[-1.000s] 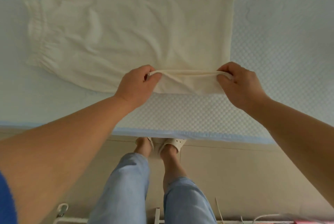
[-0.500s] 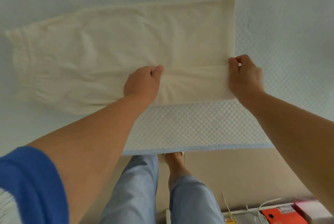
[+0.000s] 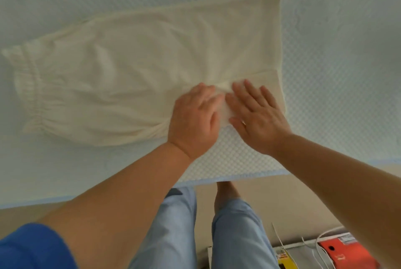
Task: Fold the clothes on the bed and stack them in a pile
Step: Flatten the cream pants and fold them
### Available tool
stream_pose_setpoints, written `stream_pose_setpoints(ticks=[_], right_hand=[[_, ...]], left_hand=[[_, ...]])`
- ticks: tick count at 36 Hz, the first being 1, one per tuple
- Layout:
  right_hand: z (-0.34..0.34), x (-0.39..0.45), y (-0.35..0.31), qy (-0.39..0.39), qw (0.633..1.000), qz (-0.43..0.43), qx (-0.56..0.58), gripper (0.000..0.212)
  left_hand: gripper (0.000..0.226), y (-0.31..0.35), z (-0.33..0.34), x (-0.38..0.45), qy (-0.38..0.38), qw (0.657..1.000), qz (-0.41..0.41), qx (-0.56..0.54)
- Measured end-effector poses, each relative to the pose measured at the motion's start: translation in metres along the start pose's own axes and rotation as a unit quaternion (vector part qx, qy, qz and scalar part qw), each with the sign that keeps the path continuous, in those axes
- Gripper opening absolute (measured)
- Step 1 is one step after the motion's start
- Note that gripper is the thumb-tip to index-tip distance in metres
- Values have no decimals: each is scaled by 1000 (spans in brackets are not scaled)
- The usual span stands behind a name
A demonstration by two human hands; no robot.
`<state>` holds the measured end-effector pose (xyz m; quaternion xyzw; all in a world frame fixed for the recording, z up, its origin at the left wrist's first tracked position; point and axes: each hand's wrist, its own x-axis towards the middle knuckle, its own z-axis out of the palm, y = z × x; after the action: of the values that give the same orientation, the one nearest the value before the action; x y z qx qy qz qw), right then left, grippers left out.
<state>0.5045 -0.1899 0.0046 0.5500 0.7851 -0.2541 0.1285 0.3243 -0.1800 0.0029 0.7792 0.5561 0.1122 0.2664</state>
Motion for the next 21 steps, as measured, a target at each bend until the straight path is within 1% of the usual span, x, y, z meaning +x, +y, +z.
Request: stream_pose_setpoints(ticks=[1,2,4,6,8,10,11,13,15,16,18,19,21], right_hand=[[4,0,7,-10,1000,6,-17,60],[9,1,15,-9,999,24,-30,59],[13,1,32,4,995,84,-49,61],[14,-2,46,13,990,128,-61,65],[13,-6,51,17,988,142,-58,68],[10,-9,45,33,988,146,-29,71],[8,-9,40,51,990,134,-13,71],[5,-9,25,80,994,68,6,68],[7,-4,18,81,997,11,-1,63],[9,-1,19,67,998,16,-4,63],[14,3,31,43,996,83,-5,65],[18,3,40,39,993,111,-10,65],[23,-1,53,37,990,132,-18,66]], left_hand=[[43,0,6,-3,-54,998,17,16],[49,-4,12,-6,-96,995,14,36],[58,-14,22,-10,-122,990,-5,72],[68,-18,27,-13,-126,987,-11,96],[75,-16,29,-13,-133,984,-28,118],[75,-10,28,-13,-127,984,-42,116],[73,-6,27,-13,-117,987,-40,105],[65,5,25,-11,-93,993,-18,74],[61,13,28,-6,-80,995,-20,63],[61,13,31,-3,-85,993,-40,69],[62,8,38,2,-100,988,-74,93],[64,6,42,4,-102,986,-79,108],[69,3,46,8,-101,984,-80,126]])
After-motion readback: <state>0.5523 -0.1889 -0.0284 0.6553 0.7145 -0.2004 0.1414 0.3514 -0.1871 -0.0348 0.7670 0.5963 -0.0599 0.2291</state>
